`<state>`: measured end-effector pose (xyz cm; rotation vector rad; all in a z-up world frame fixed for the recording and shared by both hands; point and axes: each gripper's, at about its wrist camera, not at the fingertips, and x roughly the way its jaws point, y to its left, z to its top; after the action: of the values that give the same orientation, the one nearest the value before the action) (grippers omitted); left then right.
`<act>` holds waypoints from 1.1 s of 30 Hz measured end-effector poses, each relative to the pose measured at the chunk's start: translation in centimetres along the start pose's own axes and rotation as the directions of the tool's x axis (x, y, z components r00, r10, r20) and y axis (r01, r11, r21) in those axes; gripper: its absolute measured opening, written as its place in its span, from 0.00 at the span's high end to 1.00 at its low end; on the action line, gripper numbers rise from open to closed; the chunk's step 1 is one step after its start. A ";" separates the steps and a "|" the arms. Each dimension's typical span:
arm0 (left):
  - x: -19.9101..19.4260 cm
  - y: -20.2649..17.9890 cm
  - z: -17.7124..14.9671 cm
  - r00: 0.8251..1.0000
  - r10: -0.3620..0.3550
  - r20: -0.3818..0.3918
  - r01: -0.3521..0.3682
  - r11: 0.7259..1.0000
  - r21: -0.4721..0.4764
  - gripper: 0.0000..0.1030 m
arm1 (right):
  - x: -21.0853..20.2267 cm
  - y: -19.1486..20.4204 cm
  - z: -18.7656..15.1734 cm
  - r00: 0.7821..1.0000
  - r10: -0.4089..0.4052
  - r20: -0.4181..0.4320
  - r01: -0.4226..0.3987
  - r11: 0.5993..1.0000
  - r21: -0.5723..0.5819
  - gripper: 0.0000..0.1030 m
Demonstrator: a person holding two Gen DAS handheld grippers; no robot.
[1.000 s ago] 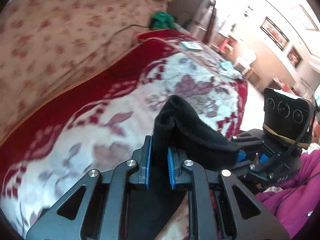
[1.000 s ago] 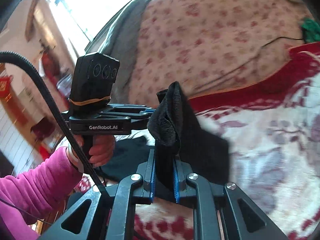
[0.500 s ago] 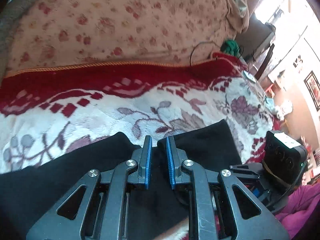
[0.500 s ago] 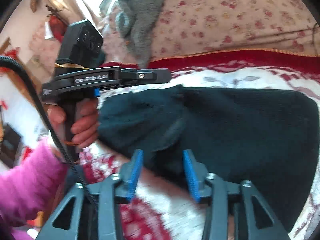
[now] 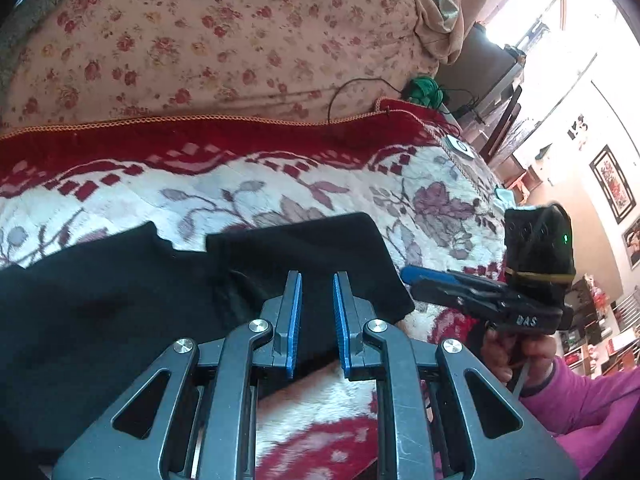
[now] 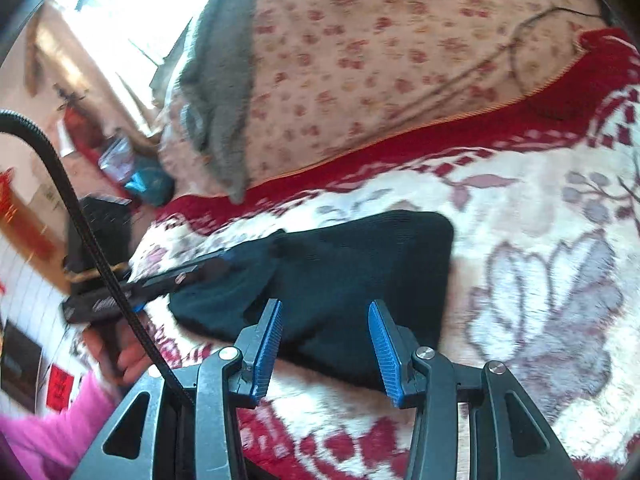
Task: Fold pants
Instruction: 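Lower the folded end onto the pants and press it with the left gripper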
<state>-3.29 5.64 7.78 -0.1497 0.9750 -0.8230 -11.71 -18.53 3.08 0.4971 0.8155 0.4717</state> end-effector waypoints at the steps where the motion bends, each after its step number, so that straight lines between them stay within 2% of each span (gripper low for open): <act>1: 0.2 -0.3 -0.2 1.000 0.009 0.002 -0.009 1.000 0.000 0.87 | 0.0 -0.2 -0.1 1.000 -0.002 0.002 0.002 1.000 0.011 0.59; 4: 0.9 -0.6 -0.8 0.999 0.054 0.004 -0.054 0.998 -0.022 0.87 | -0.1 -0.4 0.3 0.998 -0.058 0.022 0.058 0.998 0.011 0.58; 5: 1.1 -0.6 -1.0 0.997 0.080 0.003 -0.080 0.997 -0.024 0.87 | -0.3 -0.5 0.4 0.993 -0.114 0.033 0.114 0.994 -0.001 0.55; 7: 1.3 -0.5 -1.5 0.994 0.109 0.001 -0.109 0.994 -0.020 0.68 | -0.4 -0.8 0.6 0.984 -0.172 0.050 0.173 0.985 -0.018 0.52; 9: 1.6 0.0 -1.8 0.996 0.086 -0.020 -0.087 0.995 -0.039 0.57 | -0.1 -1.8 1.0 0.986 -0.168 0.025 0.168 0.986 -0.008 0.51; 11: 1.7 0.5 -2.0 0.998 0.052 -0.025 -0.053 0.996 -0.066 0.53 | 0.5 -3.1 1.2 0.988 -0.153 -0.007 0.153 0.988 0.018 0.51; 13: 1.7 1.0 -2.1 0.998 0.060 -0.013 -0.061 0.994 -0.088 0.47 | 1.1 -4.3 1.3 0.991 -0.133 -0.028 0.134 0.990 0.046 0.48; 15: 1.9 1.6 -2.3 0.997 0.079 -0.006 -0.079 0.991 -0.106 0.46 | 1.7 -5.7 1.4 0.996 -0.083 -0.035 0.087 0.991 0.100 0.43; 18: 2.5 2.2 -2.5 0.998 0.058 -0.025 -0.061 0.990 -0.127 0.46 | 2.2 -6.5 1.2 0.999 -0.037 -0.036 0.041 0.990 0.136 0.42; 23: 3.0 2.7 -2.6 0.986 0.162 -0.040 -0.166 0.977 -0.135 0.46 | 2.4 -6.9 1.2 0.999 -0.004 -0.039 0.010 0.988 0.153 0.42; 26: 2.5 3.1 -2.8 0.993 0.119 -0.020 -0.121 0.981 -0.151 0.46 | 2.3 -6.8 1.1 0.999 0.005 -0.043 0.002 0.989 0.151 0.42; 30: 3.5 3.7 -2.9 0.991 0.128 -0.043 -0.133 0.976 -0.170 0.45 | 2.7 -6.6 1.0 0.999 0.019 -0.049 -0.012 0.990 0.143 0.42; 33: 4.0 3.3 -2.9 0.989 0.144 -0.019 -0.145 0.975 -0.167 0.45 | 3.3 -6.5 1.0 0.998 0.042 -0.057 -0.032 0.987 0.154 0.42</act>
<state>-2.56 5.89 1.90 -0.2181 1.0492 -0.6077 -7.62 -21.97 -1.98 0.6439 0.9060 0.4619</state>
